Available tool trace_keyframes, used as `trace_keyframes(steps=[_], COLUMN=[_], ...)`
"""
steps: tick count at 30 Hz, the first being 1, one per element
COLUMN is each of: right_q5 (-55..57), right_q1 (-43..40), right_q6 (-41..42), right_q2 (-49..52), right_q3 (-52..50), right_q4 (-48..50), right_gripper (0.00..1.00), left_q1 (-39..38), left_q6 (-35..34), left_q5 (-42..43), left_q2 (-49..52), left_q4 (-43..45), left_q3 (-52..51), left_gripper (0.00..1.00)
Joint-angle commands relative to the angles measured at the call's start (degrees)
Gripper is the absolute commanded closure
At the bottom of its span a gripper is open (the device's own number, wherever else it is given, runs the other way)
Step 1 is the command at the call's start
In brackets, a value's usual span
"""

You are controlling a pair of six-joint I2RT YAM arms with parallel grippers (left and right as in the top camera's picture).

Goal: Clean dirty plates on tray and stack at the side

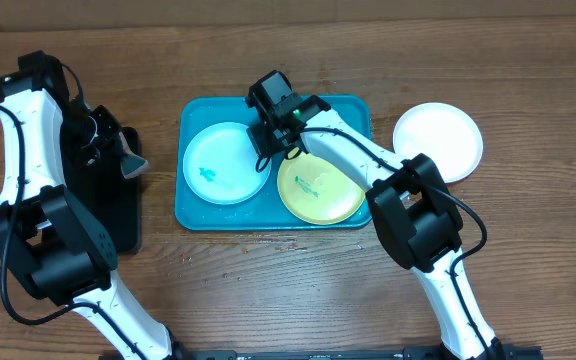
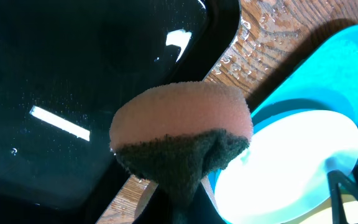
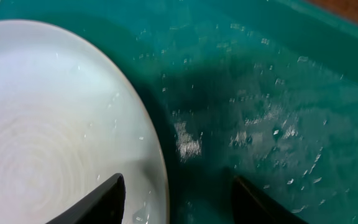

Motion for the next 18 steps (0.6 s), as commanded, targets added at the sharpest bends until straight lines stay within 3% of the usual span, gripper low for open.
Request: trace_keyframes(steps=[1, 5, 8, 12, 14, 18], right_q5=[0.9, -1.6, -2.1, -2.1, -1.9, -1.4], right_q1=[-0.2, 0.0, 0.1, 0.1, 0.1, 0.1], right_q6=[-5.2, -5.1, -3.9, -3.2, -0.9, 3.1], right_q2=[1.3, 3.5, 4.5, 4.3, 4.3, 4.2], right_q3=[1.4, 1.4, 1.4, 1.6, 2.1, 3.5], right_q4=[1.4, 2.6, 1.9, -0.4, -2.5, -8.3], right_gripper=[0.44, 0.44, 0.53, 0.78, 0.95, 0.96], left_q1=[-0.4, -0.7, -1.4, -3.1, -4.3, -7.6], left_q6=[1.1, 1.1, 1.3, 1.5, 1.5, 1.5], left_q5=[1.1, 1.1, 1.1, 1.1, 1.1, 1.1], left_q2=[-2.4, -2.4, -2.4, -2.4, -2.4, -2.3], left_q4=[-0.2, -0.2, -0.2, -0.2, -0.2, 0.1], left_q3=[1.3, 1.3, 1.3, 1.3, 1.3, 1.3], left_gripper=[0.96, 0.96, 0.96, 0.96, 0.96, 0.96])
